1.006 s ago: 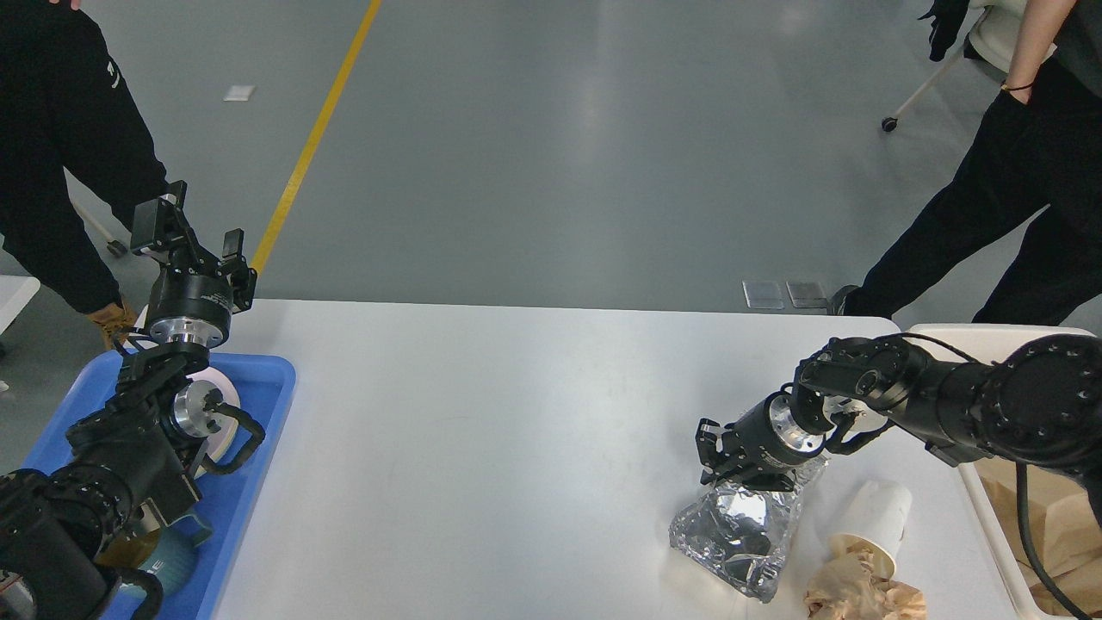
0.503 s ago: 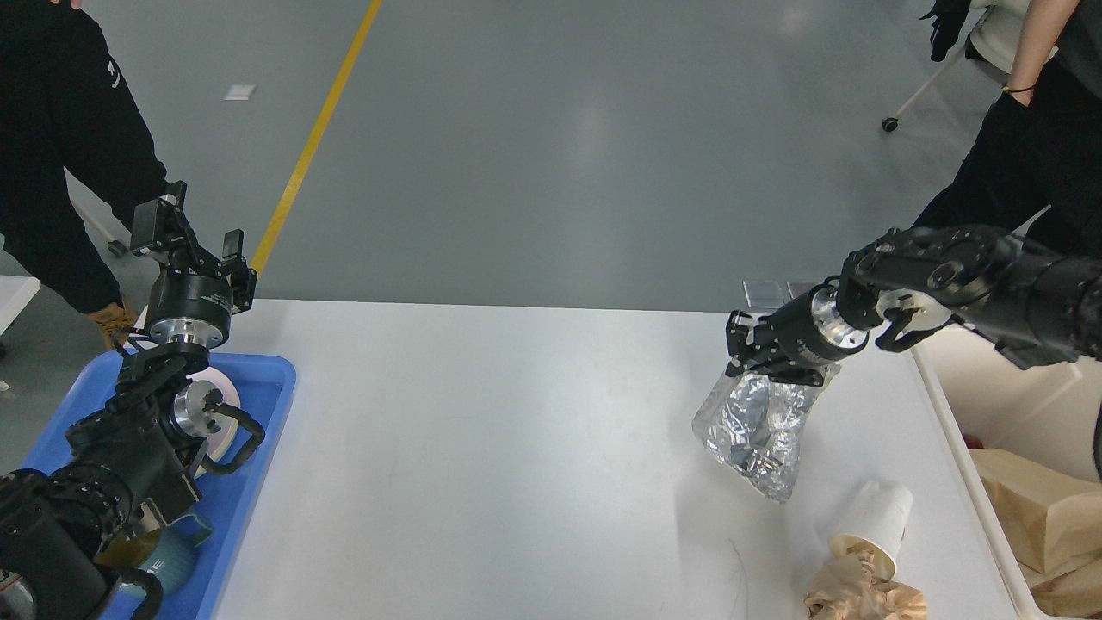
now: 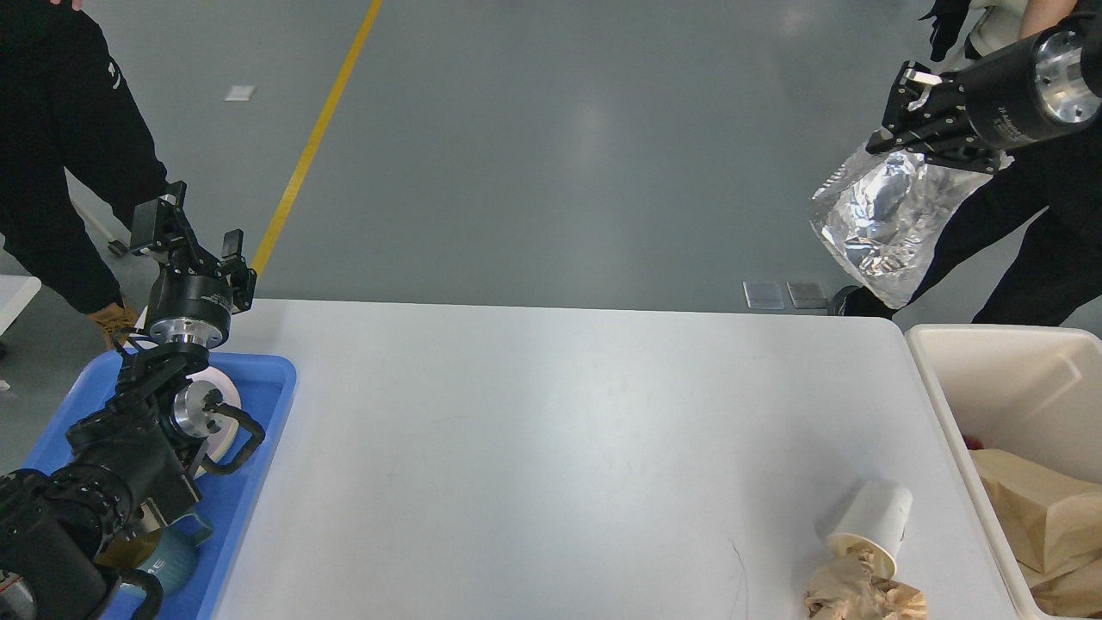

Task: Tidy desktop
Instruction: 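Lift the foil packet and drop it into the white bin, then bring the right gripper back over the white paper cup, then lower the right gripper and grasp the white paper cup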

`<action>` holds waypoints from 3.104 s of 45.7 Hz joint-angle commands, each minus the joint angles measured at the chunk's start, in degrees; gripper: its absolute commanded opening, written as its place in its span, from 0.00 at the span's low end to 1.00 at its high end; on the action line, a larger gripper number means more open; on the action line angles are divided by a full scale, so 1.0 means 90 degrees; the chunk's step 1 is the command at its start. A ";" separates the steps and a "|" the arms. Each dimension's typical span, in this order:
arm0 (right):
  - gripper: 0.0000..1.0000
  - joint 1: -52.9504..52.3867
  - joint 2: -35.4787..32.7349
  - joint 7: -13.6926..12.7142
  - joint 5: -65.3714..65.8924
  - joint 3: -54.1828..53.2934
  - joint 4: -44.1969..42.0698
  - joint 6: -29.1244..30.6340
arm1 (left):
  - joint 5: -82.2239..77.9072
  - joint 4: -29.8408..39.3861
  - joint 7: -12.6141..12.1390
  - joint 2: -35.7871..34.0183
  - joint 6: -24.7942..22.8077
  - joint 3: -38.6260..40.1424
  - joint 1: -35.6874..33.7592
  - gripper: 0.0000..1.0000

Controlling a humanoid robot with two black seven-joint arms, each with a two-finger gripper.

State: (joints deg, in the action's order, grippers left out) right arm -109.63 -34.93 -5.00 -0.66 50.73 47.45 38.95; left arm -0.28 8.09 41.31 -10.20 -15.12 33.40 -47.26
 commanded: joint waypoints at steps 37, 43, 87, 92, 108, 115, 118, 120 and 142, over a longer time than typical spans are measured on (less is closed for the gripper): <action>1.00 0.5238 -0.0299 0.0019 -0.0025 -0.0481 -0.2675 -0.3322 | 0.0001 0.0000 0.0000 0.0000 0.0000 0.0000 -0.0003 0.96; 1.00 0.5150 -0.0279 0.0028 -0.0054 -0.0481 -0.2402 -0.3215 | 0.0001 0.0000 0.0000 0.0000 0.0000 0.0000 -0.0003 0.96; 1.00 0.0276 -0.0074 0.0038 -0.0103 0.2107 0.0636 0.1337 | 0.0001 0.0000 0.0000 0.0000 0.0000 0.0000 -0.0003 0.96; 1.00 0.1046 -0.0084 0.0029 -0.0113 0.1854 0.0587 0.1181 | 0.0001 0.0000 0.0000 0.0000 0.0000 0.0000 -0.0003 0.96; 1.00 0.3909 0.0121 0.0009 -0.0064 0.0506 0.0392 -0.0656 | 0.0001 0.0000 0.0000 0.0000 0.0000 0.0000 -0.0003 0.96; 1.00 0.4416 0.0414 0.0009 -0.0064 0.0125 0.0050 -0.0685 | 0.0001 0.0000 0.0000 0.0000 0.0000 0.0000 -0.0003 0.96; 1.00 0.4602 0.0541 0.0009 -0.0064 0.0017 -0.0106 -0.0685 | 0.0001 0.0000 0.0000 0.0000 0.0000 0.0000 -0.0003 0.96; 1.00 0.4690 0.0609 0.0009 -0.0064 -0.0041 -0.0204 -0.0685 | 0.0001 0.0000 0.0000 0.0000 0.0000 0.0000 -0.0003 0.96; 0.86 0.5394 0.1078 0.0009 -0.0083 -0.0198 -0.0771 -0.1729 | 0.0001 0.0000 0.0000 0.0000 0.0000 0.0000 -0.0003 0.96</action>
State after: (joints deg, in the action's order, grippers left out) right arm -61.47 -25.31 -4.94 -1.24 49.12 40.24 27.16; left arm -0.26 8.09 41.31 -10.19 -15.12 33.41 -47.27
